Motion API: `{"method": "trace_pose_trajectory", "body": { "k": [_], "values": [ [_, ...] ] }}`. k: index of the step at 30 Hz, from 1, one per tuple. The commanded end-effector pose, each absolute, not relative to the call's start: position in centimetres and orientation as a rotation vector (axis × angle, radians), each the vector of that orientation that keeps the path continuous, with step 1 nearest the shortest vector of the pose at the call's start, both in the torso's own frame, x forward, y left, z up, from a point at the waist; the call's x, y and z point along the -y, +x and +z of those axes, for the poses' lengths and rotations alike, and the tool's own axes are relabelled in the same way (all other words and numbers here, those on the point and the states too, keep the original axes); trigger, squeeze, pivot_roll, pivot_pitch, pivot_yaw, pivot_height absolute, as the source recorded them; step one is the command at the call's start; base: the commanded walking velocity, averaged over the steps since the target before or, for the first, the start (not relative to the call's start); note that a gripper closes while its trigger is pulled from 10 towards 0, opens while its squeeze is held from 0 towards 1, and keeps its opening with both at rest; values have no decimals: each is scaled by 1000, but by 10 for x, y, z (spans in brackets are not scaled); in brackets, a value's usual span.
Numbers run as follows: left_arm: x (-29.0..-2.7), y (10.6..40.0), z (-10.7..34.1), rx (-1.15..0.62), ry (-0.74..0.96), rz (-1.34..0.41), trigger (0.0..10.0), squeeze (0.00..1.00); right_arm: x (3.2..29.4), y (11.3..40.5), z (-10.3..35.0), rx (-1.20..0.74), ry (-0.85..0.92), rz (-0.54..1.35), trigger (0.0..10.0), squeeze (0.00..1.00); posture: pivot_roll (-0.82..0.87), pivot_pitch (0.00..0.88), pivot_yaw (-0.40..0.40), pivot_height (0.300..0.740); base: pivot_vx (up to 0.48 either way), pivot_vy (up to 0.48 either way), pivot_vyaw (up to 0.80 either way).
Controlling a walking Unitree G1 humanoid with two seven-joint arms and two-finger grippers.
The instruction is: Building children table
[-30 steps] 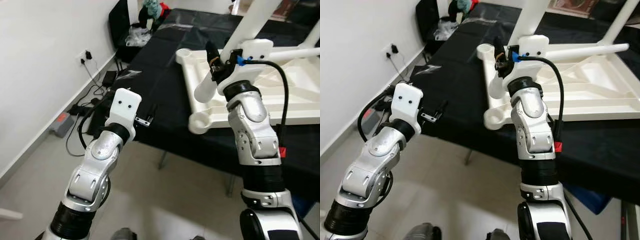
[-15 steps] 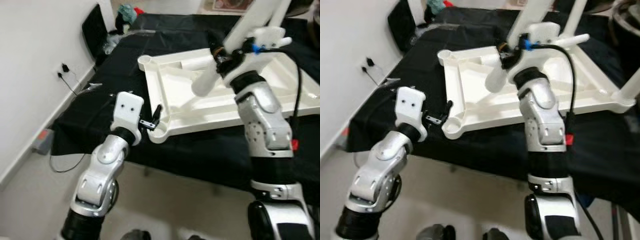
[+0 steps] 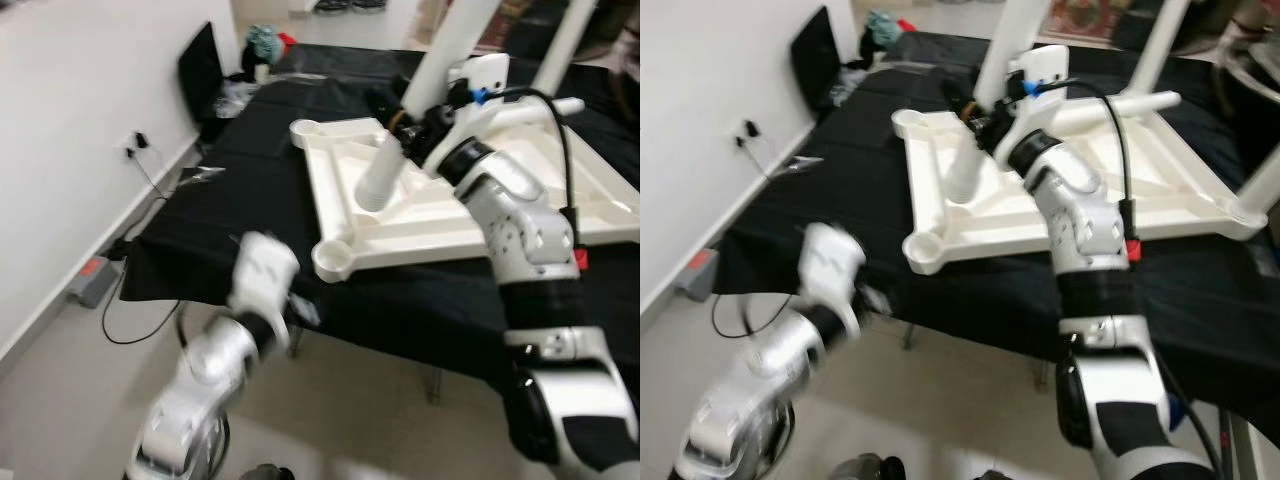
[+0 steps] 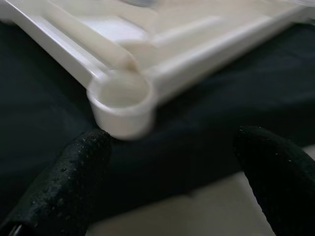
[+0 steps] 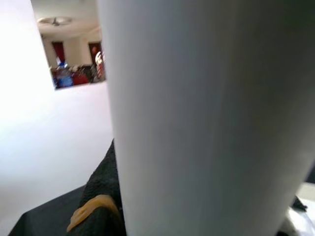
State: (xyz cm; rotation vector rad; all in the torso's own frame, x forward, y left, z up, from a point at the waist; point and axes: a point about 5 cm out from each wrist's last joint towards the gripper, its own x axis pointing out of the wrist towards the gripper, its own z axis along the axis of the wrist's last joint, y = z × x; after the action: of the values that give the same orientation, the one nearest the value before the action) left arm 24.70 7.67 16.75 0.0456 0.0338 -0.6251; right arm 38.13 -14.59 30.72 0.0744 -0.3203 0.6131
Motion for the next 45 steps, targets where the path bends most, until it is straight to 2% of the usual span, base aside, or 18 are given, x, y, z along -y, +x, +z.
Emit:
{"method": "trace_pose_trajectory", "body": {
  "k": [1,2,7,11,14,16,18,20,25,28,34,41,45],
  "values": [
    [-75,242,174,-8,50,-660,10000,0,138,382,309,322,86,689,10000,0,155,188,-27,740,0,0,0],
    [-73,237,173,-10,56,-675,10000,0,133,382,314,334,78,767,10000,0,159,195,-31,740,0,0,0],
    [-71,233,173,-17,44,-677,10000,0,127,378,324,337,92,923,10000,0,166,210,-35,740,0,0,0],
    [-72,225,175,-30,36,-718,10000,0,127,363,336,362,60,1222,10000,0,179,231,-37,740,0,0,0],
    [-73,219,175,-48,24,-756,10000,0,128,361,335,358,14,1296,10000,0,182,242,-31,740,0,0,0],
    [-75,216,175,-52,20,-757,10000,0,128,360,334,350,-2,1318,10000,0,182,245,-29,740,0,0,0],
    [-88,218,176,-33,43,-628,10000,0,127,363,329,325,-40,1330,10000,0,195,265,-29,740,0,0,0],
    [-93,218,177,-24,50,-574,10000,0,126,364,326,313,-59,1338,10000,0,198,270,-26,740,0,0,0],
    [-100,214,177,-29,63,-513,10000,0,119,361,317,285,-73,1431,10000,0,213,290,-34,740,0,0,0],
    [-101,211,177,-32,62,-504,10000,0,115,361,317,294,-77,1466,10000,0,216,304,-30,740,0,0,0],
    [-98,206,181,-28,61,-519,10000,0,113,369,316,299,-116,1414,10000,0,234,329,-23,740,0,0,0],
    [-96,200,182,-33,73,-529,10000,0,134,373,316,285,-155,1373,10000,0,241,339,-16,740,0,0,0],
    [-96,200,182,-34,78,-526,10000,0,138,373,319,289,-157,1377,10000,0,241,339,-16,740,0,0,0]
  ]
}}
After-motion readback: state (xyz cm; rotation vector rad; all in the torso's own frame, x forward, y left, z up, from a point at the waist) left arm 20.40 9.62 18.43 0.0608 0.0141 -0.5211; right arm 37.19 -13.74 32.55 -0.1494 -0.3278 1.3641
